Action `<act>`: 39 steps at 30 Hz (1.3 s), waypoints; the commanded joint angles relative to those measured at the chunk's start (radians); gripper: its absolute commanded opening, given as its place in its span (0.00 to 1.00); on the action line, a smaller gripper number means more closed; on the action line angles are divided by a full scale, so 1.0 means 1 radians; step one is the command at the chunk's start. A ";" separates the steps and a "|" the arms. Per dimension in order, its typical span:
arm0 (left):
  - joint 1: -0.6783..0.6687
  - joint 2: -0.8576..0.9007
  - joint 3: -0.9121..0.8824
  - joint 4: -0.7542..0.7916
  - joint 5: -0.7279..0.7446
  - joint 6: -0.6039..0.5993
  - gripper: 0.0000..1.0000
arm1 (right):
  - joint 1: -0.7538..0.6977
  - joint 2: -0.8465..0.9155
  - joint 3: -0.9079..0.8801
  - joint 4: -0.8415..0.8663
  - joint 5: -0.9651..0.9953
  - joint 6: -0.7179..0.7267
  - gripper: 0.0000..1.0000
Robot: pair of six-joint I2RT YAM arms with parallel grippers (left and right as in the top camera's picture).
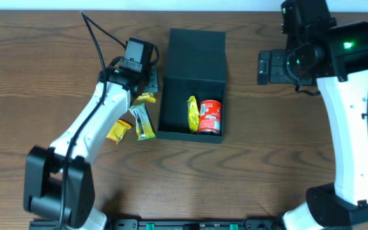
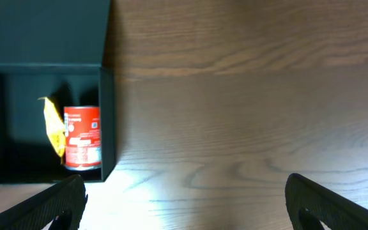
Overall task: Pack container
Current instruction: 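Grasp the orange-printed yellow packet with the left gripper, then carry the packet into the box and release it left of the can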
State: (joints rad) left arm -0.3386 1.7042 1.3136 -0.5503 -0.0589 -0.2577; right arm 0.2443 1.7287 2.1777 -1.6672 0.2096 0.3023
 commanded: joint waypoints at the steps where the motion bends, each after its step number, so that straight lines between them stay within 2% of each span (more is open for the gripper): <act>1: -0.035 -0.067 0.007 -0.034 0.000 -0.005 0.34 | -0.018 -0.016 0.013 0.000 0.011 -0.016 0.99; 10: -0.161 -0.094 0.006 -0.093 0.002 -0.123 0.32 | -0.019 -0.016 0.013 0.013 -0.009 -0.015 0.99; 17: -0.219 -0.055 0.005 -0.070 -0.004 -0.130 0.32 | -0.019 -0.016 0.013 0.010 -0.008 -0.016 0.99; 39: -0.284 0.193 0.005 0.006 0.026 -0.177 0.32 | -0.019 -0.016 0.013 0.008 -0.008 -0.031 0.99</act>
State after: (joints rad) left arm -0.6186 1.8854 1.3136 -0.5453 -0.0319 -0.4217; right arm 0.2337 1.7287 2.1777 -1.6588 0.1986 0.2913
